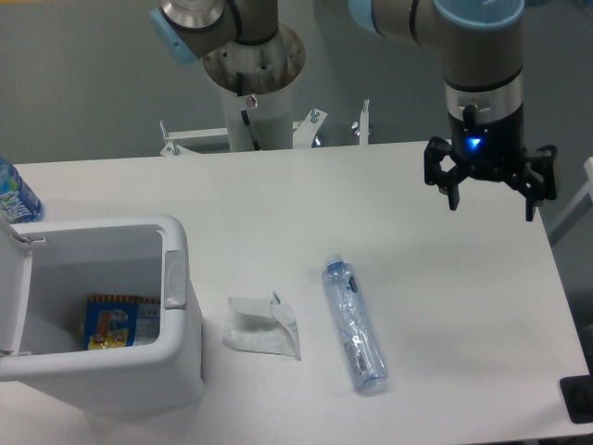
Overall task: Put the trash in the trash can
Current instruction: 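Move the gripper from its start pose toward the white tissue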
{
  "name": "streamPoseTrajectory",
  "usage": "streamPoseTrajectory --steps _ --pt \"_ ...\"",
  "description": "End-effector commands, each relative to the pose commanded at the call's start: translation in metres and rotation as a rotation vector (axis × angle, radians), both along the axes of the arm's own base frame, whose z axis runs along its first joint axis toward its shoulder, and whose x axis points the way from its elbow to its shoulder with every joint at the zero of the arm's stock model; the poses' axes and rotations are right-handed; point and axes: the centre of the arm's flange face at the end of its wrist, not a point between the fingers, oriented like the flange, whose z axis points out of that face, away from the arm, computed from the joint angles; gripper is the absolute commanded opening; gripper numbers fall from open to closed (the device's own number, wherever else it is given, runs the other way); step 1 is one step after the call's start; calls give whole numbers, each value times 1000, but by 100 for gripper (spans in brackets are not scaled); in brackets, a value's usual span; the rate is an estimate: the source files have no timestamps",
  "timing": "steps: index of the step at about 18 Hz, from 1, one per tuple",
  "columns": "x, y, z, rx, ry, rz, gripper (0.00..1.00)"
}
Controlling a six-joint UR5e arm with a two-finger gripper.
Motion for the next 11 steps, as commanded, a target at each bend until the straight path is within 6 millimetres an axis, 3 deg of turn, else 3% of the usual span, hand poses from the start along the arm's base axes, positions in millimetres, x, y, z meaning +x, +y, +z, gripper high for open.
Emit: streamPoseTrajectory --steps 5,8,11 --pt "4 6 -6 37 -32 -20 100" --pt "9 13 -22 41 -57 -20 100" --pt "29 30 -42 73 -82 46 100"
